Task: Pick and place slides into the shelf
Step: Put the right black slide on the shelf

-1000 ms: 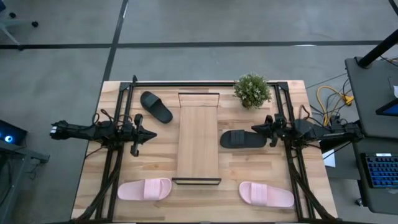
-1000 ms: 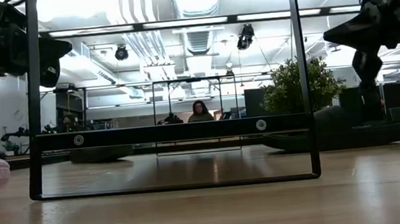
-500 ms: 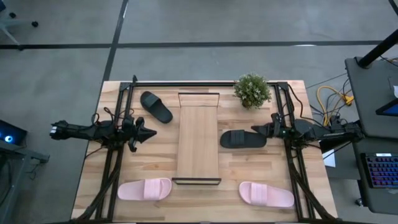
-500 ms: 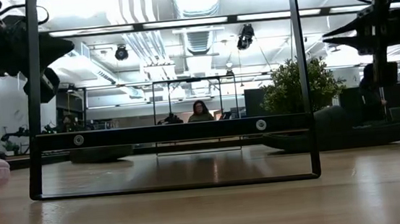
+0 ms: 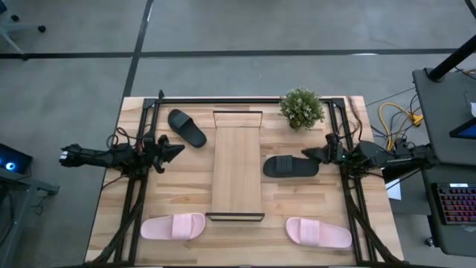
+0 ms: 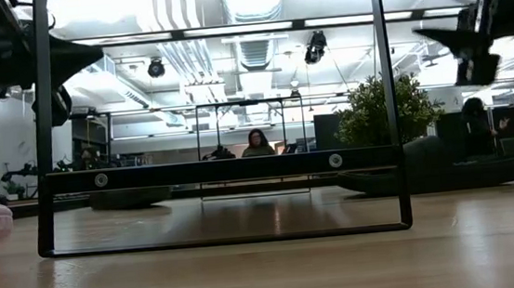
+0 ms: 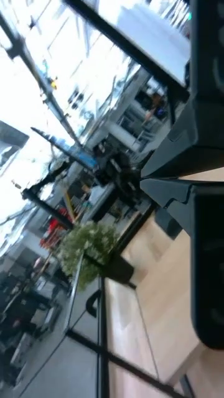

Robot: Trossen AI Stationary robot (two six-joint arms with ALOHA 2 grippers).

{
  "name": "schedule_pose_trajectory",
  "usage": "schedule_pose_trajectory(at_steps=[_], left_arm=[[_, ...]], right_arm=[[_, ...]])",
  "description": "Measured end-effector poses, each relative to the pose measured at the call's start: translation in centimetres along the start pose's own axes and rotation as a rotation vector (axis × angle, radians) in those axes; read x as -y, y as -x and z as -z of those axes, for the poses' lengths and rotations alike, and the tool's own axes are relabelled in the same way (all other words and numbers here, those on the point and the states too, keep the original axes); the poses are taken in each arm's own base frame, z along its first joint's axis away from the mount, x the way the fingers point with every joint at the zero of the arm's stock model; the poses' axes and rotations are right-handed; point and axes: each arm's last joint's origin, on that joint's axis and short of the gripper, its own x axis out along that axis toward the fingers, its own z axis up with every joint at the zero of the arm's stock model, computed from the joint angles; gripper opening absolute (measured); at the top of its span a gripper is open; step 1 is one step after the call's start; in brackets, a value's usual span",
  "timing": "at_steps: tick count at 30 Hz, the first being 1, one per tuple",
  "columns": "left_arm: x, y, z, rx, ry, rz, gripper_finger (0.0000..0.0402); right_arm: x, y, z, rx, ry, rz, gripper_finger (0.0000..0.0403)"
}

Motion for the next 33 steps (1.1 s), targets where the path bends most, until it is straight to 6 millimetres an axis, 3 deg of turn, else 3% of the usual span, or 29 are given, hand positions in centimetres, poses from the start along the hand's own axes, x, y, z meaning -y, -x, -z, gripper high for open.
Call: schedule_pose_trajectory(at_steps=[5, 8, 11, 18, 22, 29, 33], left_arm=[[0.0, 0.0, -0.2, 0.028, 0.008, -0.010, 0.0000], [0.0, 0.0, -0.2, 0.026, 0.006, -0.014, 0.0000], [0.0, -0.1, -0.2, 0.032, 0.005, -0.029, 0.0000], [-0.1, -0.1, -0.2, 0.051, 0.005, -0.059, 0.0000], [-0.1, -0.1, -0.2, 0.055, 0.005, -0.065, 0.0000], [-0.1, -0.1, -0.2, 0.054, 0.004, -0.065, 0.0000], [-0.1, -0.1, -0.2, 0.054, 0.004, -0.064, 0.0000]], right_arm=[[-2.4, 0.2, -0.9, 0.137, 0.208, -0.224, 0.0261], [-2.9, 0.0, -1.1, 0.158, 0.237, -0.215, 0.0264], [-3.3, -0.7, -1.1, 0.077, 0.206, -0.053, 0.0257], [-4.1, -0.7, -1.3, -0.141, 0.181, 0.580, 0.0242], [-3.3, -0.5, -1.1, -0.167, 0.105, 0.758, 0.0242], [-1.4, -2.0, -0.2, -0.127, 0.029, 0.658, 0.0242], [0.9, -2.2, 0.6, -0.116, 0.003, 0.716, 0.0239]])
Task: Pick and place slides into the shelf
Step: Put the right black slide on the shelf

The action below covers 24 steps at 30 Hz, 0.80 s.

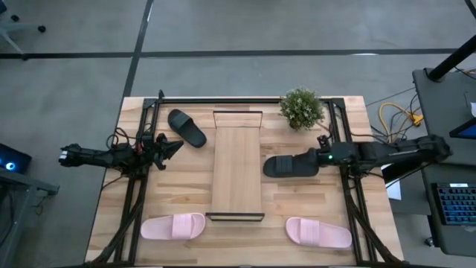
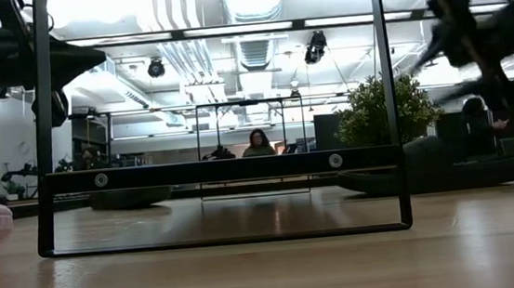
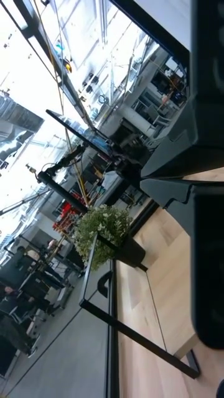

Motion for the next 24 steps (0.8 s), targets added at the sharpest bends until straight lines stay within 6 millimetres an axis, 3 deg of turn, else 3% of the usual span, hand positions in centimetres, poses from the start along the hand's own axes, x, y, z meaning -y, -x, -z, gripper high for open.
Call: schedule_pose_trajectory(at_steps=[11, 24], left_arm=[[0.0, 0.0, 0.0, -0.001, 0.000, 0.001, 0.0000], [0.0, 0.0, 0.0, -0.002, 0.000, 0.003, 0.0000]], right_arm=[[1.8, -2.5, 0.8, 0.007, -0.022, 0.090, 0.0238], [0.2, -5.0, 1.2, -0.012, 0.024, 0.231, 0.0235]])
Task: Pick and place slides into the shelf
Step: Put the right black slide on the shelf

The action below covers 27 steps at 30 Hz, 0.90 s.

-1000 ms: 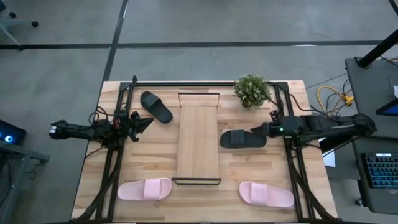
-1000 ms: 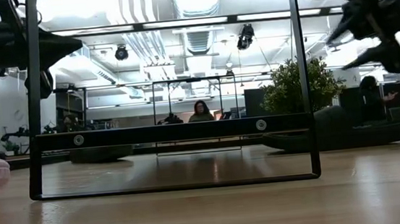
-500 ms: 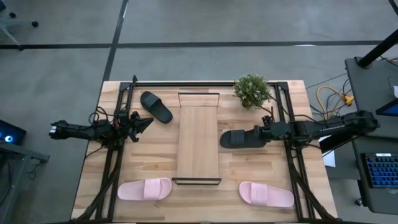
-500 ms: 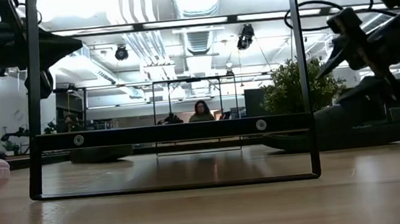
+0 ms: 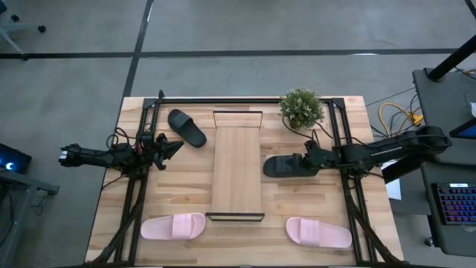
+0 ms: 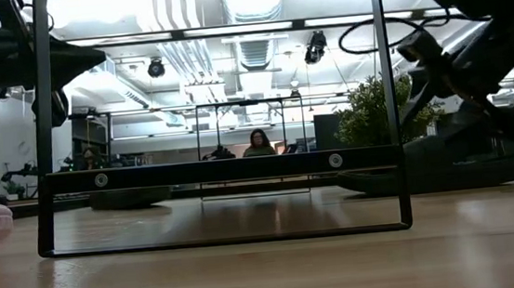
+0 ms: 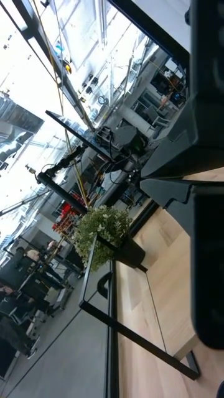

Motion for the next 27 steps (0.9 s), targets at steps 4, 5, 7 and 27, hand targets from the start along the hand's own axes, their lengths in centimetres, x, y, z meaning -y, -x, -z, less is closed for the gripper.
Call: schedule_pose_trajectory(at_steps=[4, 5, 7, 27], left_arm=[[0.0, 0.0, 0.0, 0.000, 0.000, 0.000, 0.0000], [0.0, 0.0, 0.0, 0.001, 0.000, 0.000, 0.0000], [0.0, 0.0, 0.0, 0.001, 0.000, 0.000, 0.0000], [0.0, 0.0, 0.0, -0.008, 0.001, 0.014, 0.0000]], right_arm=[[-0.4, -0.9, 0.2, -0.001, 0.001, 0.004, 0.0232], [-0.3, -1.2, 0.3, -0.002, 0.000, 0.015, 0.0232], [-0.4, -1.6, 0.4, -0.003, -0.012, 0.015, 0.0232], [-0.3, -2.8, 0.7, -0.008, -0.050, 0.021, 0.0214]])
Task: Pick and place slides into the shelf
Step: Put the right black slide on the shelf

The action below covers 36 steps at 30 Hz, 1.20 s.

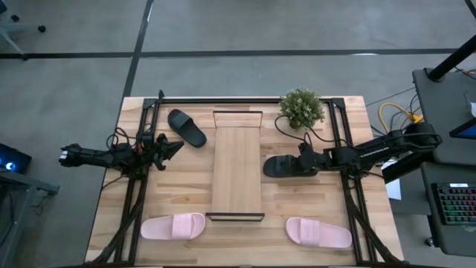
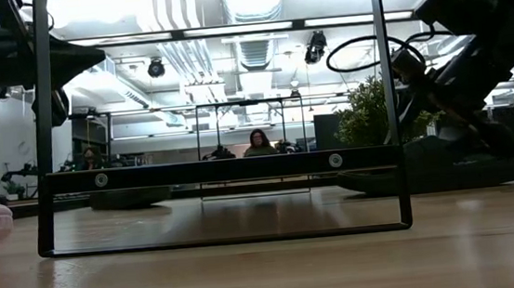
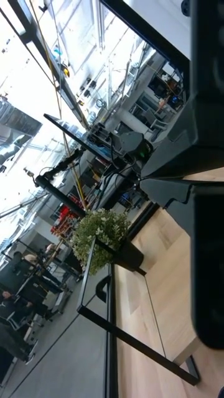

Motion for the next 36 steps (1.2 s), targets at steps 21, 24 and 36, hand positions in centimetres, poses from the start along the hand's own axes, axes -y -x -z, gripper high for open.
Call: schedule_pose_trajectory(at_steps=[21, 24, 36], left_arm=[[0.0, 0.0, 0.0, -0.002, -0.007, 0.002, 0.0000], [0.0, 0.0, 0.0, -0.001, -0.039, 0.001, 0.0000], [0.0, 0.0, 0.0, 0.000, -0.061, 0.000, 0.0000]], right_arm=[[-0.3, 0.1, 0.0, -0.002, -0.011, 0.003, 0.0013], [-1.6, 0.3, -0.2, 0.000, 0.017, -0.023, 0.0012], [-7.6, 3.0, -1.3, 0.048, 0.182, 0.050, 0.0011]])
